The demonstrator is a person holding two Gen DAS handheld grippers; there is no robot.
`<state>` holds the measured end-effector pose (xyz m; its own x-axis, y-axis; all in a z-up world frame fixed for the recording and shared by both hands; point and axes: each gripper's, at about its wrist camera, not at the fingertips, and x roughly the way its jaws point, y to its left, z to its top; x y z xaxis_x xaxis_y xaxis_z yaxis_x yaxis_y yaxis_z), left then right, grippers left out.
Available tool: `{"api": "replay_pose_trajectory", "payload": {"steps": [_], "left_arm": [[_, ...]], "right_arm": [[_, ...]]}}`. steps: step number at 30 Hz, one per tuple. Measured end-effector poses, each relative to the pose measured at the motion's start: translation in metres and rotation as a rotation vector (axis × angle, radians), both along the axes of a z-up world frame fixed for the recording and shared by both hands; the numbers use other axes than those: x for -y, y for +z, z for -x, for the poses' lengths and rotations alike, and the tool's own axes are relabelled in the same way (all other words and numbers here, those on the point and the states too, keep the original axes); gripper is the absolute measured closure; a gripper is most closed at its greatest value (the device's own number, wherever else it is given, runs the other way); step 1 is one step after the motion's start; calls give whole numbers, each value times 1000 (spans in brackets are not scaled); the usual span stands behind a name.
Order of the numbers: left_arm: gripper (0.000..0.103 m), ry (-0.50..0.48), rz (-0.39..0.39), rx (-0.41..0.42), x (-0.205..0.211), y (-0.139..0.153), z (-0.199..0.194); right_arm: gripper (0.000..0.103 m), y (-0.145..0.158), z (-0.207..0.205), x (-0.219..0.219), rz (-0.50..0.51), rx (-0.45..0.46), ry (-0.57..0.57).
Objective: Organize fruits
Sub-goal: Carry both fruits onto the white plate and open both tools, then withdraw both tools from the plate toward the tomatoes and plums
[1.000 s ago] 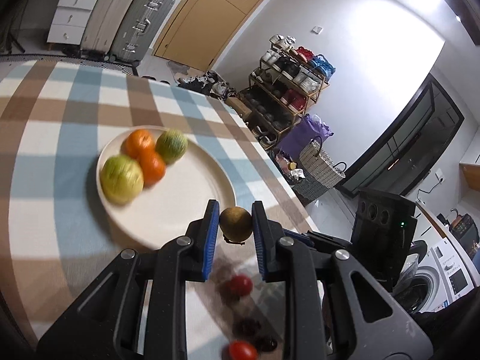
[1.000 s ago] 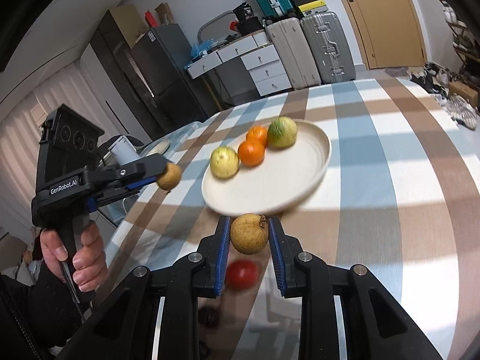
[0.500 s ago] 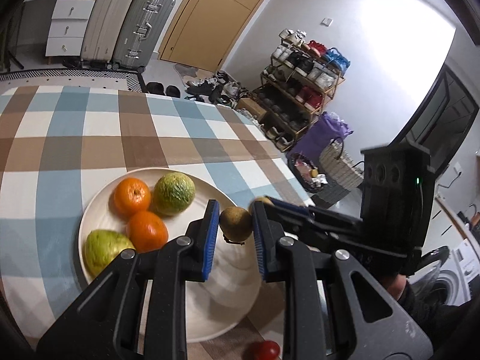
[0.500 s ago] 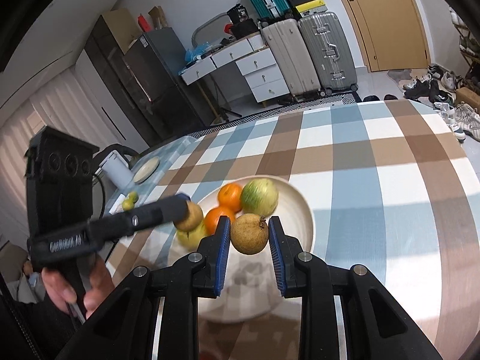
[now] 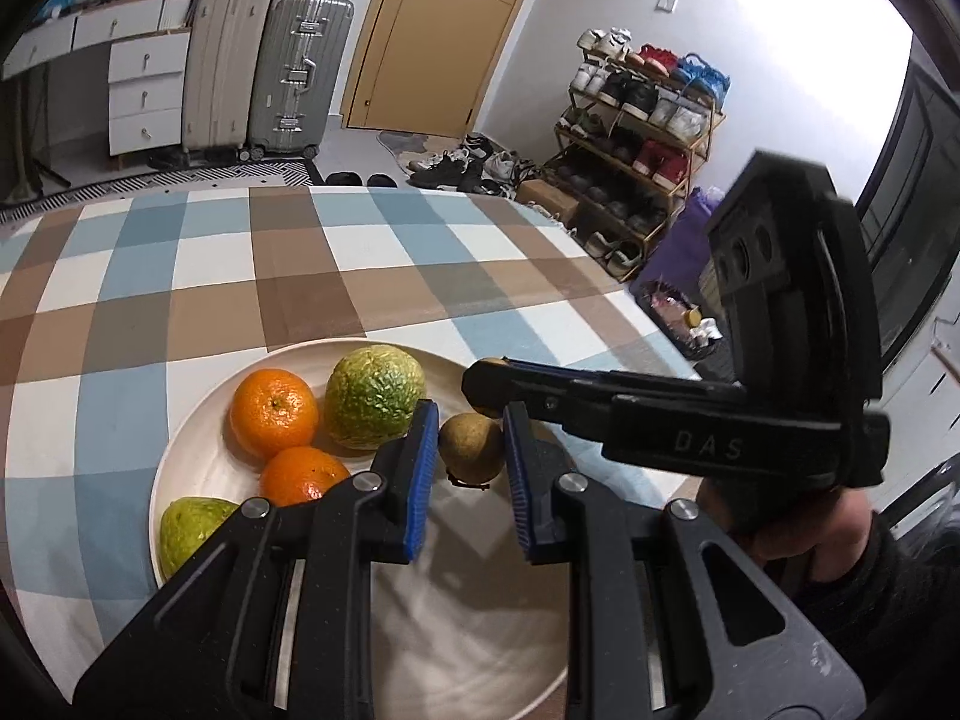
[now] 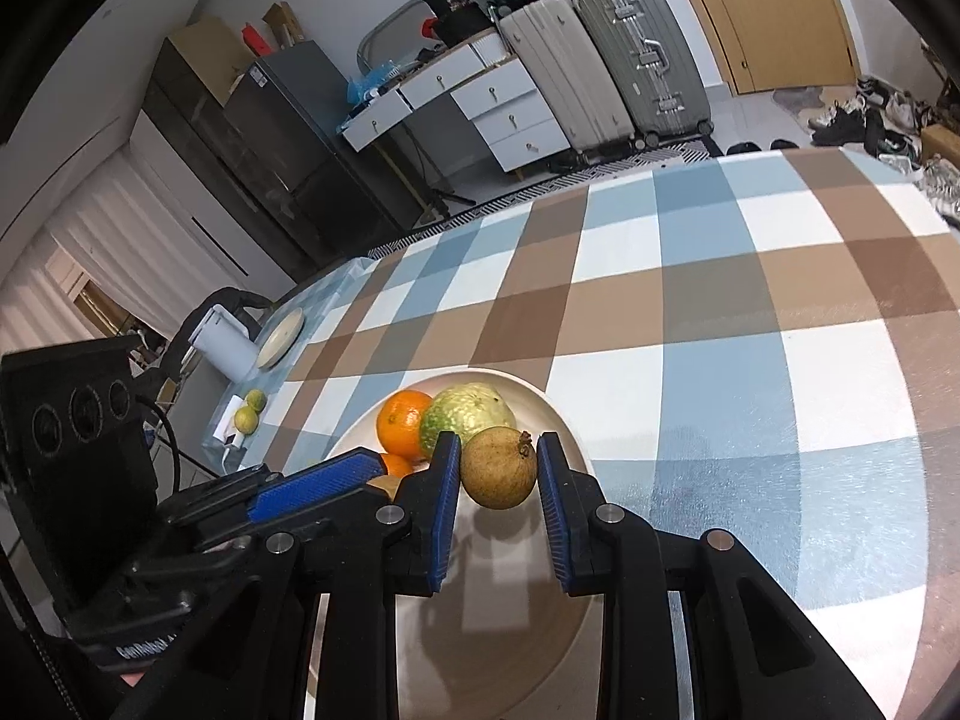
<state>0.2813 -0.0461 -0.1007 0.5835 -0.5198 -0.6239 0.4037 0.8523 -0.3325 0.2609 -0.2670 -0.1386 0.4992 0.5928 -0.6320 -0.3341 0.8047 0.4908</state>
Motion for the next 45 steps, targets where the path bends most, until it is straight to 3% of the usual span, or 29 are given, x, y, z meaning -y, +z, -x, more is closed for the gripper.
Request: {"api": "replay_pose_trajectory", "payload": {"steps": [8, 15, 23, 25, 28, 31, 33, 36, 41, 45], "left_arm": [[83, 17, -10, -19, 1, -13, -9], [81, 22, -10, -10, -1, -11, -6], [41, 82, -31, 67, -13, 19, 23], [27, 101, -34, 86, -18, 29, 33], [23, 130, -52, 122, -23, 45, 52], [18, 162, -73, 137, -27, 60, 71], [15, 182, -79, 152, -30, 70, 85], [2, 211, -88, 189, -35, 85, 107], [1, 253, -89, 250, -44, 103, 145], [1, 258, -94, 250, -48, 109, 167]], "right_arm": [[76, -6, -8, -4, -1, -25, 12], [63, -4, -5, 0, -27, -24, -12], [52, 16, 19, 16, -53, 19, -52], [42, 24, 30, 19, -55, 40, -62], [25, 36, 51, 25, -58, 86, -83], [16, 49, 73, 29, -51, 132, -102], [16, 56, 88, 30, -54, 146, -100], [9, 65, 108, 32, -49, 177, -112], [2, 81, 146, 32, -30, 260, -137], [0, 89, 176, 30, -14, 309, -141]]}}
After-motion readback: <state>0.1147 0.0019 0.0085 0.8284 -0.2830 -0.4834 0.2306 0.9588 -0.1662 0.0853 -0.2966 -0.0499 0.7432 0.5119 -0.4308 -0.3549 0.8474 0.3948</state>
